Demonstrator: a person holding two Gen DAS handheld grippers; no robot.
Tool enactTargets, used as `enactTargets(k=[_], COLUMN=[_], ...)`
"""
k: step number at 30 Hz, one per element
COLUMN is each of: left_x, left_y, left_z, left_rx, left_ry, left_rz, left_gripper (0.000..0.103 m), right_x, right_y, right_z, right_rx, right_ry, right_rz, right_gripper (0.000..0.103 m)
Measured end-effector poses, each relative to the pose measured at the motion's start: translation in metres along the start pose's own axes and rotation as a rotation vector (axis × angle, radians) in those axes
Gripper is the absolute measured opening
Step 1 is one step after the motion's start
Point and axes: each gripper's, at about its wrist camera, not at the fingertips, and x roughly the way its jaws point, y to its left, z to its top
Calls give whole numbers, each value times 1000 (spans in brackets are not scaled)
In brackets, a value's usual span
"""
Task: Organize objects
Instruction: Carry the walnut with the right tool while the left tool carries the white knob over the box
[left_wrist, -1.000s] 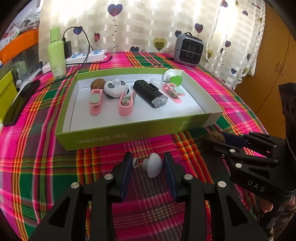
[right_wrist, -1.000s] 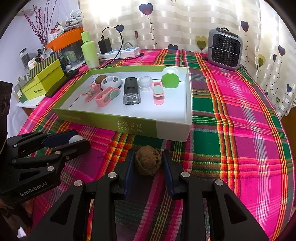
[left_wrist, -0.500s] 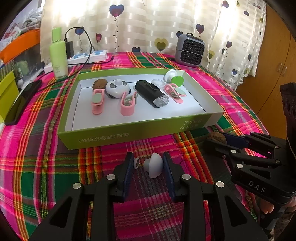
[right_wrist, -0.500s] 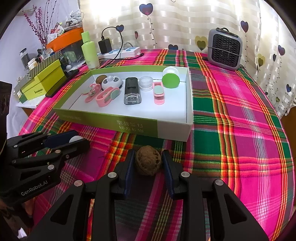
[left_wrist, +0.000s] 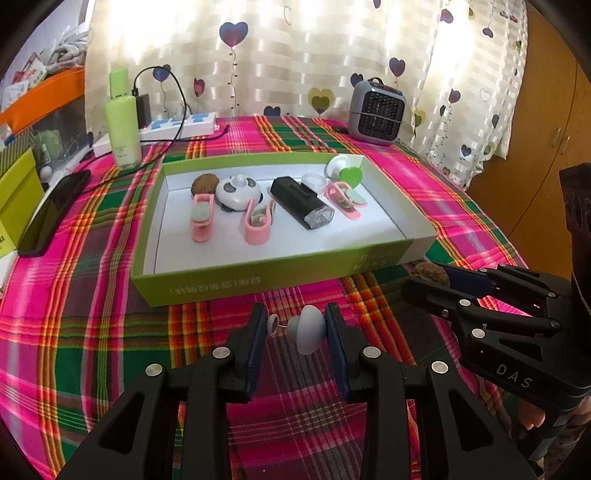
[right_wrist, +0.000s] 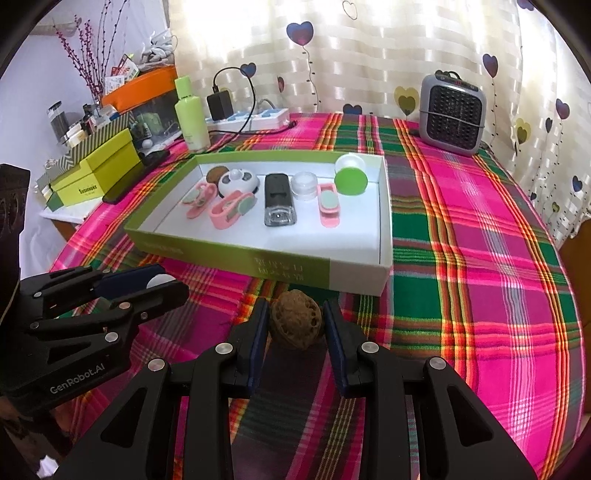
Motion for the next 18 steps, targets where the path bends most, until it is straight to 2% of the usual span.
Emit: enactTargets(k=[18], left_x=[-8], left_y=[11], left_z=[26], left_rx=[-20], left_ry=[-38], left_rz=[1], left_gripper=[30], right_x=[-5], right_y=[2], right_z=[21], right_rx=[-11], right_ry=[-47], right_rz=[1], right_gripper=[31])
